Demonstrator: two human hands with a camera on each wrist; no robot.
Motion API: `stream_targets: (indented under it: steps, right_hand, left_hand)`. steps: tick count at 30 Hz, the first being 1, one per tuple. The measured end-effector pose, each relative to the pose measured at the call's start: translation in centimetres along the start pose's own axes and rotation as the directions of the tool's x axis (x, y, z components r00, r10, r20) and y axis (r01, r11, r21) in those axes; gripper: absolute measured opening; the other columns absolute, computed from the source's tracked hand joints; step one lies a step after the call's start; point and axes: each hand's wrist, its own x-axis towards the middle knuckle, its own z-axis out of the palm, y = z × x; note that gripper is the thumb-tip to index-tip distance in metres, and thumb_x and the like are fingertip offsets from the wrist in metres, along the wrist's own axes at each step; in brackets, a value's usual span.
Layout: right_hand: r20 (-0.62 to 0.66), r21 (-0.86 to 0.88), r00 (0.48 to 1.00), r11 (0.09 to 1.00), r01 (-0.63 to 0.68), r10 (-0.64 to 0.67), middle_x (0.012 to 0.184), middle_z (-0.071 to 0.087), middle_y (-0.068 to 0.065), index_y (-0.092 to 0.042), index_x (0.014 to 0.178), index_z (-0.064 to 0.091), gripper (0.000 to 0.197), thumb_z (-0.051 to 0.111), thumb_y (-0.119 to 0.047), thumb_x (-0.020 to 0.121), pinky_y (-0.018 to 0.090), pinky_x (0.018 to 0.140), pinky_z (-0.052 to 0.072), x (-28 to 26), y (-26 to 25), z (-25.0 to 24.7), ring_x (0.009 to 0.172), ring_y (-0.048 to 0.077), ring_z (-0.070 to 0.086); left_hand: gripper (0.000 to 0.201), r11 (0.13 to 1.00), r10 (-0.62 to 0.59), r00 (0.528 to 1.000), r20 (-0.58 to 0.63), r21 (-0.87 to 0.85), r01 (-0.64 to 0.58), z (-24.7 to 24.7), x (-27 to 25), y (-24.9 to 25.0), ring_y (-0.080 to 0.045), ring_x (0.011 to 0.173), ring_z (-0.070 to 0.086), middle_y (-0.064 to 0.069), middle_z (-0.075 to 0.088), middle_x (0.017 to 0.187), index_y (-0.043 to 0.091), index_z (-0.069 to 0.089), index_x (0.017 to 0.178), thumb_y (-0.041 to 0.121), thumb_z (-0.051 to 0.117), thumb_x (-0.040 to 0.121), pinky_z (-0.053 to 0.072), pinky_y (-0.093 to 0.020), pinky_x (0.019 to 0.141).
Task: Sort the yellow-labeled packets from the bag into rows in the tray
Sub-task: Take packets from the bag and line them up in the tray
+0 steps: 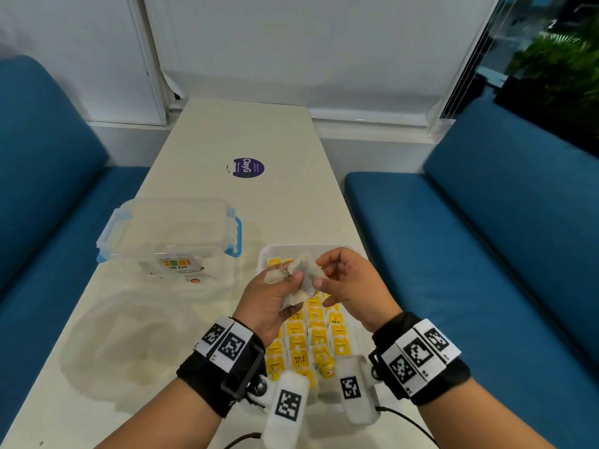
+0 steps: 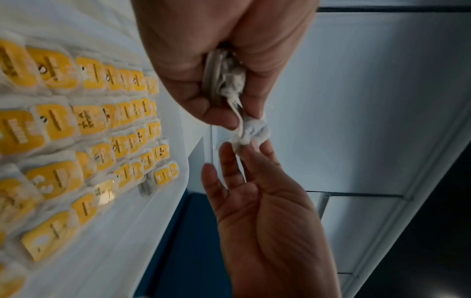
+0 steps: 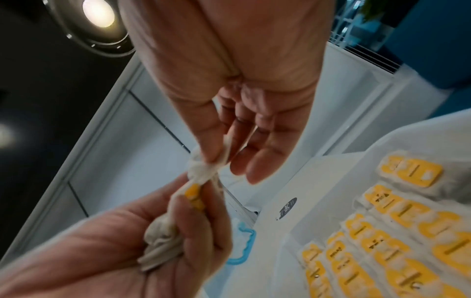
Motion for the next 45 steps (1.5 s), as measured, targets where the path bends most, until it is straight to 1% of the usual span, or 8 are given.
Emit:
stream_targets:
  steps: [5,10,14,18,28,34,41,45]
  right_hand:
    - [-0.030,-0.051,0.999,0.999,0.009,-0.010,0.075,0.058,0.000,-0.019,0.087,0.062,0.004,0.065,-0.020,0.086,0.019,0.045,0.040,0.1,-0.7,-0.6,0.061,0.006,0.053]
    - [0.060,-0.247,0.998,0.969,0.030,-0.015,0.048,0.057,-0.013,-0.017,0.074,0.066,0.013,0.070,-0.008,0.082,0.009,0.042,0.035,0.3,-1.5,-0.8,0.041,-0.002,0.047]
    - [-0.011,-0.073,1.000,0.997,0.009,-0.010,0.058,0.060,0.002,-0.014,0.072,0.065,0.016,0.066,-0.004,0.084,0.016,0.040,0.035,0.1,-2.0,-1.8,0.049,0.013,0.048]
    - [-0.106,-0.218,0.990,0.974,0.065,-0.090,0.064,0.060,-0.009,-0.020,0.071,0.064,0.017,0.068,-0.010,0.084,0.006,0.047,0.039,-0.1,-2.0,-1.8,0.052,-0.003,0.052]
    - [0.161,-0.213,0.983,0.969,0.126,-0.092,0.064,0.063,0.004,-0.012,0.077,0.059,0.022,0.055,0.006,0.088,0.010,0.044,0.038,-0.7,-2.8,-0.8,0.044,0.000,0.053]
    - [0.001,-0.131,1.000,0.991,0.004,-0.004,0.079,0.065,0.002,-0.012,0.098,0.062,0.014,0.064,-0.021,0.087,0.025,0.043,0.043,-0.7,-2.0,-1.0,0.062,0.015,0.061]
    - [-0.040,-0.379,0.996,0.921,-0.094,0.086,0.055,0.057,-0.001,-0.011,0.070,0.060,0.016,0.068,-0.012,0.084,0.018,0.041,0.037,-0.1,-1.9,-1.6,0.044,0.009,0.049]
    - [-0.072,-0.795,0.997,0.605,-0.039,-0.030,0.064,0.051,-0.011,-0.014,0.081,0.068,0.009,0.064,-0.020,0.087,0.020,0.056,0.037,1.4,-2.5,-3.7,0.063,0.008,0.048]
  left_hand:
    - [0.016,0.967,0.086,0.995,0.057,0.235,-0.097,-0.6,-0.2,0.5,-0.012,0.063,0.064,0.002,0.068,0.069,0.015,0.063,0.086,0.000,0.065,0.081,0.050,-0.019,0.053]
    - [0.010,0.915,0.150,0.987,0.065,0.368,-0.163,-0.3,-0.6,0.7,-0.010,0.061,0.059,0.004,0.065,0.066,0.014,0.064,0.078,0.006,0.064,0.084,0.047,-0.022,0.055]
    - [0.009,0.958,0.083,0.990,-0.113,0.283,-0.048,-0.9,-0.5,0.5,-0.016,0.067,0.049,-0.003,0.059,0.075,0.017,0.064,0.082,0.021,0.060,0.090,0.038,-0.024,0.058]
    - [0.018,0.978,-0.066,0.982,-0.178,0.184,0.099,-1.7,-0.5,0.0,-0.011,0.072,0.054,-0.002,0.063,0.086,0.016,0.065,0.102,0.026,0.063,0.087,0.044,-0.021,0.054]
    - [0.040,0.852,-0.445,0.855,0.268,-0.168,0.496,-1.0,-1.5,-0.4,-0.006,0.038,0.049,-0.009,0.068,0.073,0.009,0.070,0.093,0.042,0.051,0.082,0.038,-0.012,0.030]
    - [0.012,0.978,-0.201,0.972,0.125,-0.029,0.206,-1.2,-0.8,-0.8,-0.005,0.041,0.045,0.002,0.062,0.064,0.014,0.059,0.098,0.010,0.060,0.086,0.035,-0.014,0.035]
    - [0.014,0.969,-0.042,0.999,-0.026,0.242,0.047,-1.4,-0.4,-2.2,-0.013,0.074,0.053,-0.005,0.062,0.092,0.026,0.062,0.098,0.032,0.063,0.085,0.041,-0.020,0.051]
    - [0.025,0.976,-0.116,0.982,-0.149,0.167,0.140,-2.6,0.1,-2.7,-0.014,0.069,0.050,-0.010,0.061,0.097,0.015,0.061,0.109,0.030,0.061,0.089,0.042,-0.017,0.043]
